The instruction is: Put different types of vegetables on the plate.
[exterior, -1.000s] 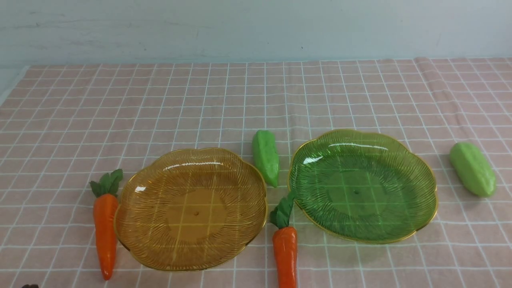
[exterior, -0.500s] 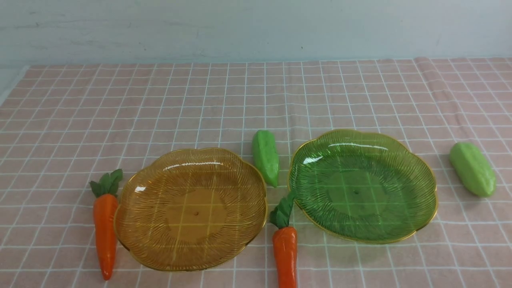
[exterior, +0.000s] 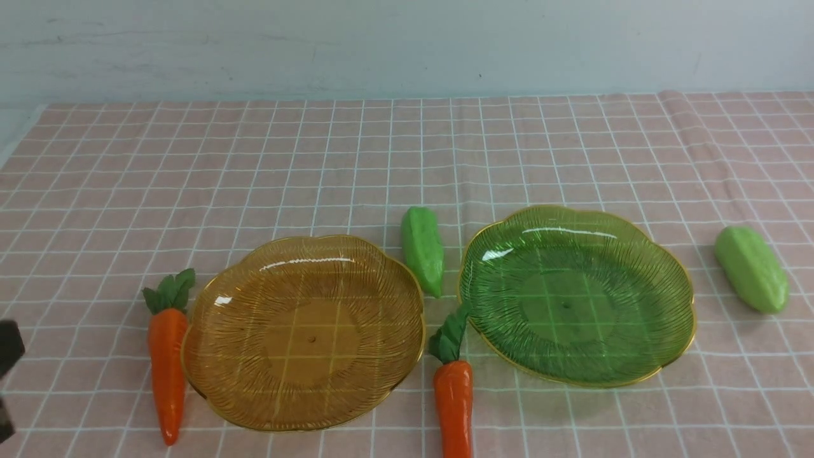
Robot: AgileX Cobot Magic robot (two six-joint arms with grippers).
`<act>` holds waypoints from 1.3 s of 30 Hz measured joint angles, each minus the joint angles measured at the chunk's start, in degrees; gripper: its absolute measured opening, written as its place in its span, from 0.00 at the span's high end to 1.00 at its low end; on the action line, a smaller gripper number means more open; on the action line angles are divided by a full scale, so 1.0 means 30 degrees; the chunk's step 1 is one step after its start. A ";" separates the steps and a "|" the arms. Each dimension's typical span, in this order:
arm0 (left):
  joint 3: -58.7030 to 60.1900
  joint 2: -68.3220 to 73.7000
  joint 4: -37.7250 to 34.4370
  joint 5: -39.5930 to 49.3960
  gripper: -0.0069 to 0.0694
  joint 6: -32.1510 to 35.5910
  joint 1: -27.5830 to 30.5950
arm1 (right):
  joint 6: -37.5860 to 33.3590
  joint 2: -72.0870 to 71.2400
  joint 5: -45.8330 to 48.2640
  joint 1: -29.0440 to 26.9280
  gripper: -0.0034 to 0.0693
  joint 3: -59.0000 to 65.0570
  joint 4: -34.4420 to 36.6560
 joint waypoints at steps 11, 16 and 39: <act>-0.2193 1.1012 0.4339 0.3739 0.91 -0.2144 0.0003 | -0.0210 0.0000 0.1131 0.0018 0.97 -0.0529 0.0027; -0.3586 1.5564 0.4236 0.2650 0.91 -0.2164 0.0375 | -0.2205 0.1521 0.7537 0.0152 0.97 -0.4850 -0.2042; -0.8555 2.6165 0.2829 -0.1062 0.35 -0.1059 0.1538 | -0.8289 0.9200 1.8574 0.0172 0.97 -1.2392 -0.1582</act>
